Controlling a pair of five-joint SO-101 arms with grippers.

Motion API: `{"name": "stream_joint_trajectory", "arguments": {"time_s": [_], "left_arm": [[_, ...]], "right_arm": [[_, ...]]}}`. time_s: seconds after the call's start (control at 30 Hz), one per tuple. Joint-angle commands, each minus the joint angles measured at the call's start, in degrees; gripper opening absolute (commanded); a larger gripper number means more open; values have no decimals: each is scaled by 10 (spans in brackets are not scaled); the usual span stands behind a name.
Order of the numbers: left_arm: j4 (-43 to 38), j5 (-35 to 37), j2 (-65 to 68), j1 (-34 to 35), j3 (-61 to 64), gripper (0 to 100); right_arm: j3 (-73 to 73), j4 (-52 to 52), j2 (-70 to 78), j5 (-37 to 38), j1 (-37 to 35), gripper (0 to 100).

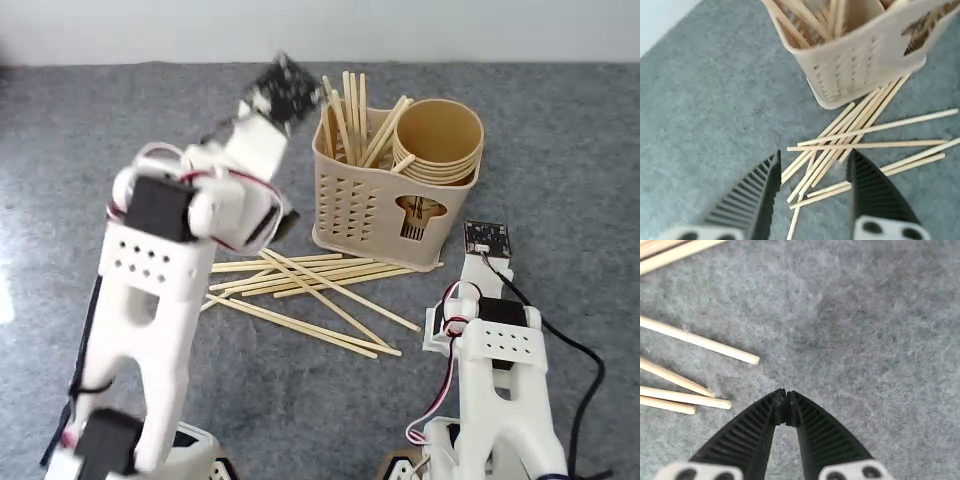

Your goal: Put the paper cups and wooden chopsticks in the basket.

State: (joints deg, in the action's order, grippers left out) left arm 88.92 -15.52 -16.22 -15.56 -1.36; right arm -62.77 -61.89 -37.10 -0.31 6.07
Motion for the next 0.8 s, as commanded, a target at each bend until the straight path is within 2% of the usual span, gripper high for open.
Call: {"name": "stream_joint_trajectory", "arguments": {"time_s": [0.0, 0.17, 0.3, 0.53, 0.77], "left_arm": [[-96, -39, -76, -20, 165, 209], [-198, -77, -142, -83, 349, 209], [-254, -91, -139, -131, 435, 209], [-273, -119, -4, -187, 437, 209], [-326, -165, 126, -190, 393, 212]], "right_arm": [[4, 8, -15, 6, 7, 11], [14, 8, -15, 6, 36, 11], [19, 8, -15, 6, 54, 10], [19, 8, -15, 6, 54, 10], [19, 8, -15, 6, 56, 10]]}}
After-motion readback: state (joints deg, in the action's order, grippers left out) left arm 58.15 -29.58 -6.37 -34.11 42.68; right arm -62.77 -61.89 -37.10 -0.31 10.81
